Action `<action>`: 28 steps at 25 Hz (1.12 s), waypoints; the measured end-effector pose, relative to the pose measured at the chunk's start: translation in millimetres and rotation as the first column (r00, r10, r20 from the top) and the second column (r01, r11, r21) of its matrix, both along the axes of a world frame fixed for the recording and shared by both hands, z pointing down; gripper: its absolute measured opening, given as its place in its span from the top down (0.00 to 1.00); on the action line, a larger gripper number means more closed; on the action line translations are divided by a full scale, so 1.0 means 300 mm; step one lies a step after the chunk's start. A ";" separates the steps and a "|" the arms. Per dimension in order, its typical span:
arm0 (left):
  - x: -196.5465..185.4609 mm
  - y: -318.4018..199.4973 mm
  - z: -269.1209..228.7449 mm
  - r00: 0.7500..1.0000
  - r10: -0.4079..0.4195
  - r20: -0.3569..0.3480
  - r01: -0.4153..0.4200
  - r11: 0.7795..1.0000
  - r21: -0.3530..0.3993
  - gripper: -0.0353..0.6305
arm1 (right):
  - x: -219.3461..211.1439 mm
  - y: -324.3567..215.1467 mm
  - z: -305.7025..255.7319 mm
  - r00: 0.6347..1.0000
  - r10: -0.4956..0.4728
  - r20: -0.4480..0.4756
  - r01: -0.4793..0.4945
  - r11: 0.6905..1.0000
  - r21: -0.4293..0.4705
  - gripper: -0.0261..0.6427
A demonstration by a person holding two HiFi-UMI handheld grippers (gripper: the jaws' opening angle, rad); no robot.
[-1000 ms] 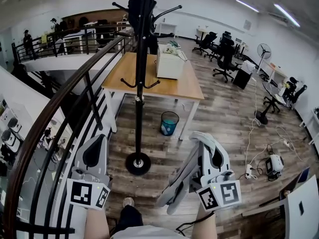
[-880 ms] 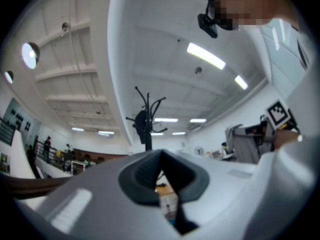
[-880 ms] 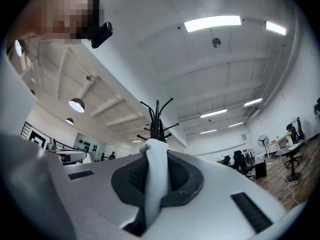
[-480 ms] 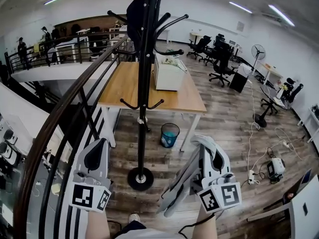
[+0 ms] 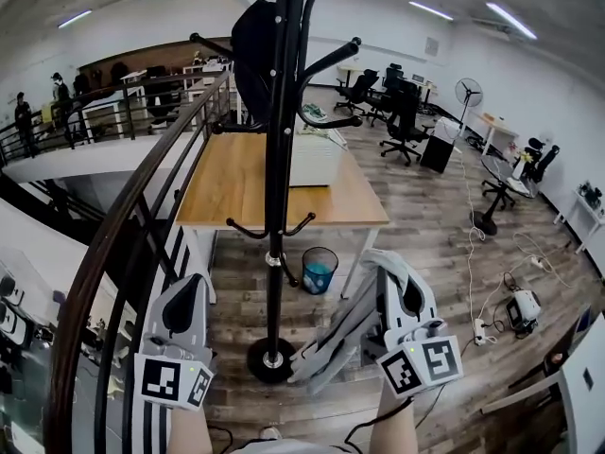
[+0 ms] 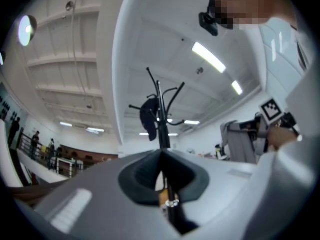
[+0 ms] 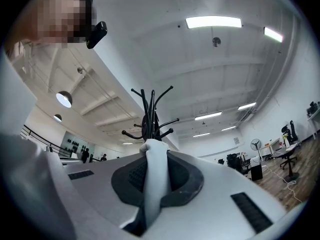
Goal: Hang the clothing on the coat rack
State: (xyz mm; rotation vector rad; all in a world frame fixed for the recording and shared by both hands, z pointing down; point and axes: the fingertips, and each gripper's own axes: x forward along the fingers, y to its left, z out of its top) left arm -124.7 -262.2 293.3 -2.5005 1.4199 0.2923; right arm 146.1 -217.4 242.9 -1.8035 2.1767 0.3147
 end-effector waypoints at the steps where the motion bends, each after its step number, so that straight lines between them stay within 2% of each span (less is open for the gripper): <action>1: -0.002 -0.015 0.006 1.000 0.008 0.001 -0.008 1.000 -0.001 0.94 | -0.004 -0.016 -0.004 1.000 0.004 -0.001 -0.004 1.000 0.001 0.95; 6: -0.022 -0.084 0.020 0.999 0.035 -0.008 -0.035 0.999 -0.004 0.94 | -0.034 -0.095 -0.055 0.999 0.014 -0.032 -0.013 1.000 0.005 0.95; 14: -0.005 -0.163 0.033 0.998 0.057 -0.030 -0.058 0.998 -0.026 0.94 | -0.020 -0.220 -0.195 0.999 -0.049 -0.020 0.049 0.999 0.009 0.95; 21: 0.041 -0.211 0.010 0.999 0.018 -0.047 -0.019 1.000 -0.019 0.94 | 0.014 -0.322 -0.329 0.993 -0.081 -0.088 0.085 0.995 0.050 0.95; 28: 0.070 -0.216 0.001 0.998 -0.035 -0.046 0.035 0.999 -0.001 0.94 | 0.032 -0.372 -0.468 0.984 -0.128 -0.126 0.145 0.980 0.137 0.95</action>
